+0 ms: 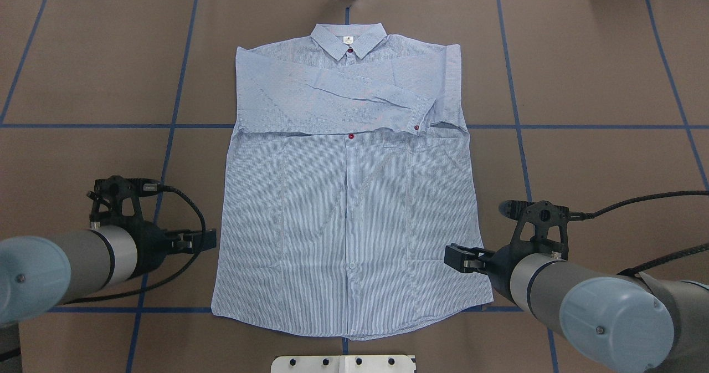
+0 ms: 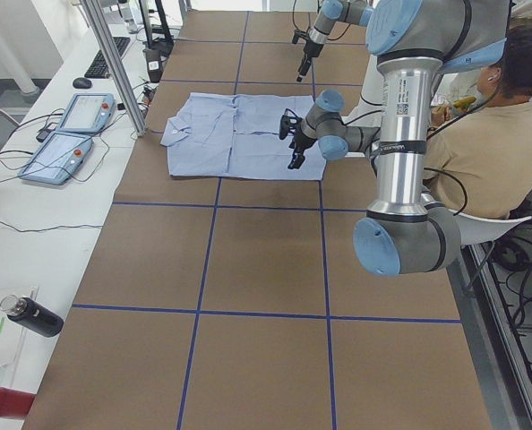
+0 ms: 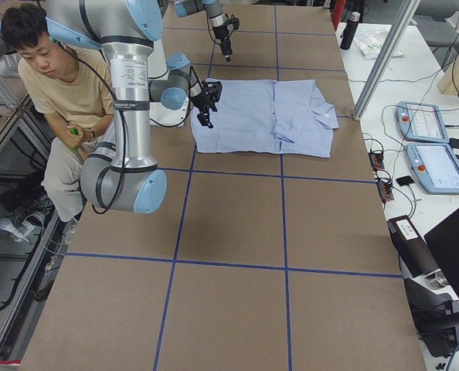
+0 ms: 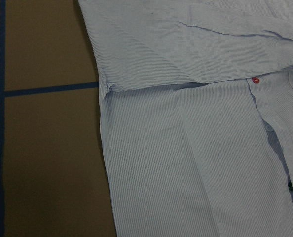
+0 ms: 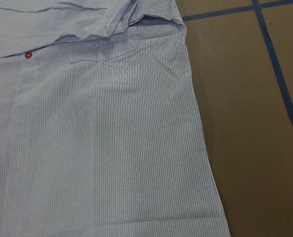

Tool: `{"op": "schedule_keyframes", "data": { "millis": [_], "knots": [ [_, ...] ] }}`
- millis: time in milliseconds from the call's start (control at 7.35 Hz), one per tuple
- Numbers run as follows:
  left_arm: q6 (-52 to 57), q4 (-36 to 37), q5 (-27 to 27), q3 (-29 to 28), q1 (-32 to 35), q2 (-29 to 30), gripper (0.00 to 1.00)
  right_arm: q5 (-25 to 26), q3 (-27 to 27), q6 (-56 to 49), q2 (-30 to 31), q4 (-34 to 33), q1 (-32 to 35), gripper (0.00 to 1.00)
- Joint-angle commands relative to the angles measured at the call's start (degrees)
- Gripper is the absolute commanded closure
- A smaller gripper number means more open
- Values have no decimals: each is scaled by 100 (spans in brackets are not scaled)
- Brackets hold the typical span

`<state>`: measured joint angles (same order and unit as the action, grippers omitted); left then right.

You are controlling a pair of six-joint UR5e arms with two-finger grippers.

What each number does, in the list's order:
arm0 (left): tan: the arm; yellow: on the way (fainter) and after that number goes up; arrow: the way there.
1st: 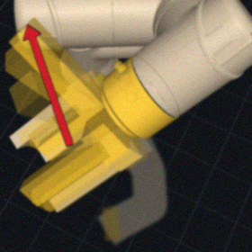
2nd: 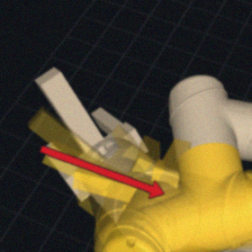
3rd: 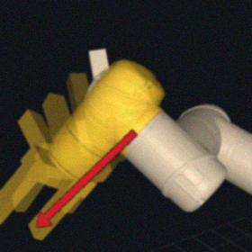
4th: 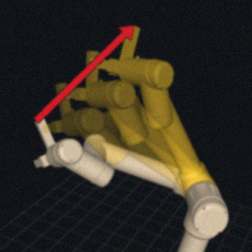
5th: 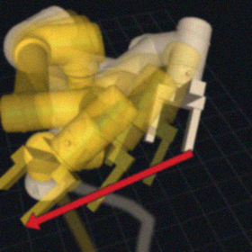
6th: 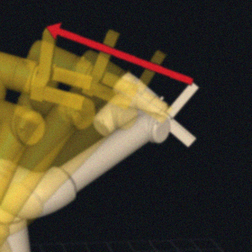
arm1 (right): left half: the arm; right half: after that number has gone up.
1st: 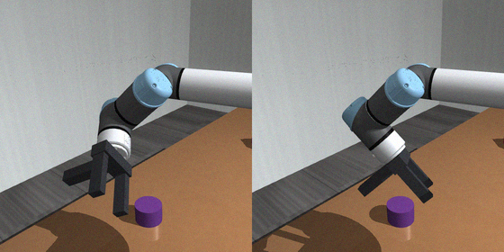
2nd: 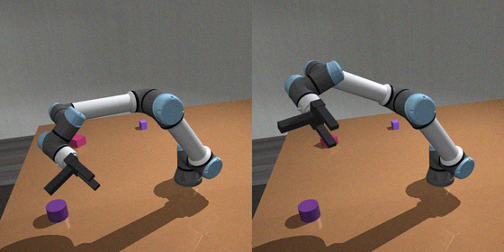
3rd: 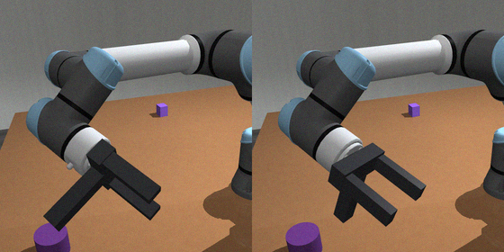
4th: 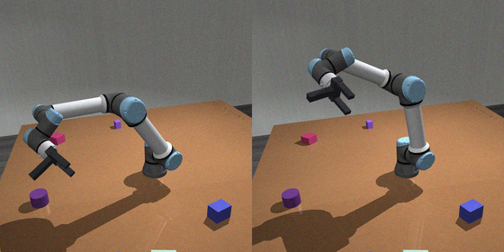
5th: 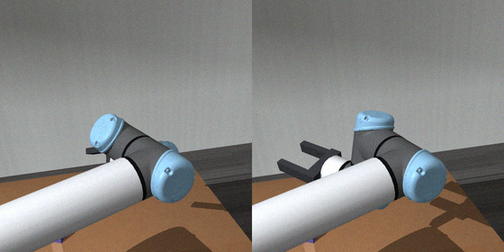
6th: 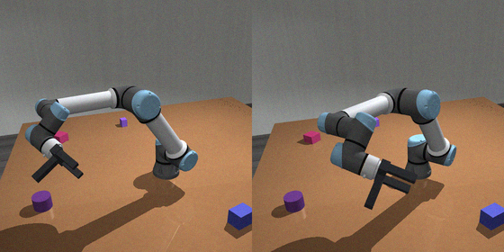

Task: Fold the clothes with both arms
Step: 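Move both grippers to the shirt hem corners nearest the robot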

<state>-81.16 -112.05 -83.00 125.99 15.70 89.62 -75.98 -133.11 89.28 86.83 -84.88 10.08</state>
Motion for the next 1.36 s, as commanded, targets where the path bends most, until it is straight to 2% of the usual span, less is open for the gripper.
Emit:
{"op": "schedule_keyframes", "data": {
  "millis": [0,272,545,1225],
  "knots": [
    [-620,-45,337,-283,-610,-15,3,40,-31,20,36,7,-33,0],
    [-621,-27,329,-696,-664,265,32,57,-39,20,36,7,-33,0],
    [-621,-1,329,-724,-857,284,47,57,-39,20,27,7,-42,0],
    [-621,17,320,-724,-1068,275,49,57,-39,20,36,7,-50,0]
  ]
}}
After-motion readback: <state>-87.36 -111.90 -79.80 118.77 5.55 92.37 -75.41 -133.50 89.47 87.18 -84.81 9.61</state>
